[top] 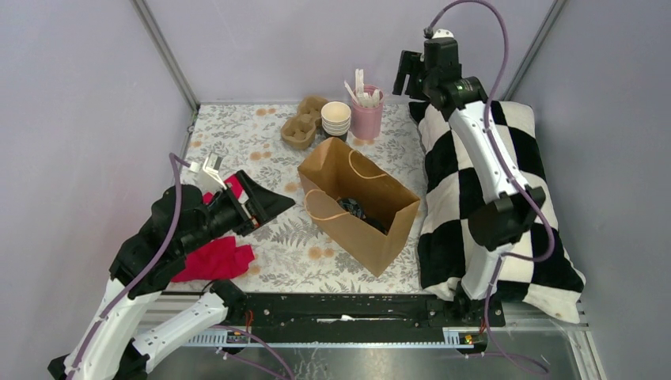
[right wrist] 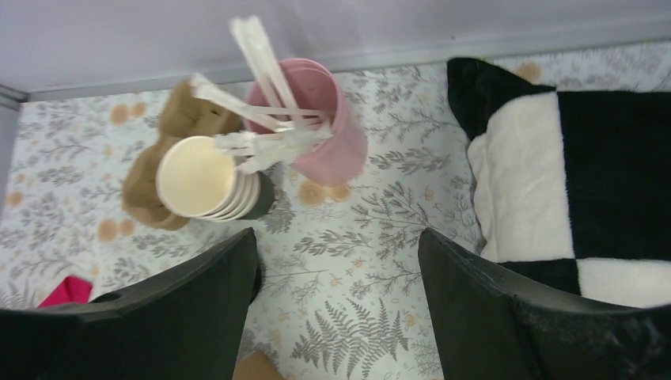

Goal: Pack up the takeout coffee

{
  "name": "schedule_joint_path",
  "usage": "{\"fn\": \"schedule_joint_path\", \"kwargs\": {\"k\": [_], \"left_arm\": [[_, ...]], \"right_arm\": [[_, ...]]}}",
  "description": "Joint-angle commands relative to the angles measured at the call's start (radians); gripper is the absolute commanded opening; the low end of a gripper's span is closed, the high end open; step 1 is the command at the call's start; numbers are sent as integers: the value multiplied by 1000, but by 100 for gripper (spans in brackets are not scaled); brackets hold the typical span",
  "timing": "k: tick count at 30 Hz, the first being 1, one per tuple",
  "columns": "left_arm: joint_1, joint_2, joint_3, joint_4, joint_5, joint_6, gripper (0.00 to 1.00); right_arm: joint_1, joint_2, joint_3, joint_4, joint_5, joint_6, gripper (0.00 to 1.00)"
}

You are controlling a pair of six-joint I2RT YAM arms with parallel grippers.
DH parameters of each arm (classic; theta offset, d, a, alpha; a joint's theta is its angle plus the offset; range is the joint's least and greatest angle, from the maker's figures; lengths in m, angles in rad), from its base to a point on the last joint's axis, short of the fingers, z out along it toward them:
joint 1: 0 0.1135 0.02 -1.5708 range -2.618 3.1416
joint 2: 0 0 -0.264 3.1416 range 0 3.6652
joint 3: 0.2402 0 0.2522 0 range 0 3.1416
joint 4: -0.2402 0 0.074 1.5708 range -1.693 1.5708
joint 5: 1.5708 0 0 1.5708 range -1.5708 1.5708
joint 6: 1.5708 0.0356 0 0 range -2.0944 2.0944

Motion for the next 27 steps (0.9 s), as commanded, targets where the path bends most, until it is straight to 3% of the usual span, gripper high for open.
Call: {"fn": "schedule_joint_path", "kwargs": {"k": [1,13,23,27], "left_arm": [[-3,15,-1,28,-4,31,95],[-2,141,76,-16,-17,121,95],[-2,186,107,-16,-15,151,95],[-2,205,114,-21,-9,162,95]], "right_arm": [[-44,74,15,84,-82,51,80],[-67,323,165,98,-172,61,56],[-69,368,168,133,-190,63,60],[-69,399,199,151,-186,50,51]]}}
